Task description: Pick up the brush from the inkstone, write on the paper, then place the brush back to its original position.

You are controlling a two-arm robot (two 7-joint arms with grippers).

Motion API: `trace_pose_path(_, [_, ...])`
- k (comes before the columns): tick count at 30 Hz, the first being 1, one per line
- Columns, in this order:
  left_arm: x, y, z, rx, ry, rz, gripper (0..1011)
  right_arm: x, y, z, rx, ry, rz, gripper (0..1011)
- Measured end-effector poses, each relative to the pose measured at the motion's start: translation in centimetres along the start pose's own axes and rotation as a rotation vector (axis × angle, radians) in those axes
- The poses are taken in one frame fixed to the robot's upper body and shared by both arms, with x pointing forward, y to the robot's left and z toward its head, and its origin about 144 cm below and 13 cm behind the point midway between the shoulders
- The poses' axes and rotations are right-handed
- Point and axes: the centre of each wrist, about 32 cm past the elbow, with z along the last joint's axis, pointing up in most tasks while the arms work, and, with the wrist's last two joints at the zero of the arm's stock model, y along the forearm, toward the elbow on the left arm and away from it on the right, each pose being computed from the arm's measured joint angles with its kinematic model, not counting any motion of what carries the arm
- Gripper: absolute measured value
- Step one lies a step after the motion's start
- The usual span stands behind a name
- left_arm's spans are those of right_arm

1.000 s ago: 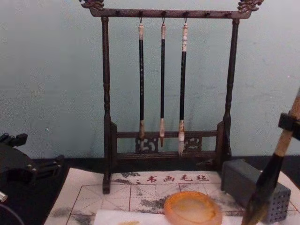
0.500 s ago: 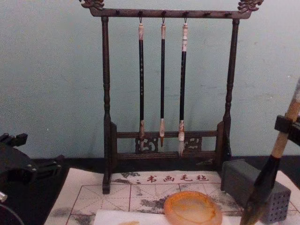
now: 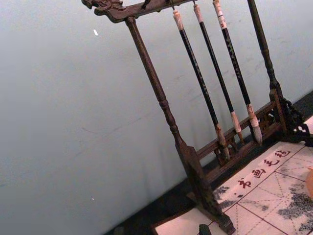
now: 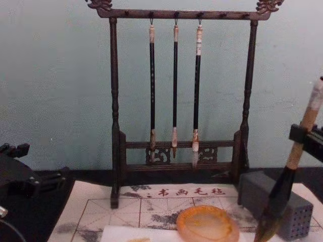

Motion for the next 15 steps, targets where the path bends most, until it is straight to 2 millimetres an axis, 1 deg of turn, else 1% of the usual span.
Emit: trace_pose_path(15, [0.00,0.00,0.00,0.000,0.000,0.000,1001,-0.01,0.31,-0.29,-0.006,-0.001,-0.003,198])
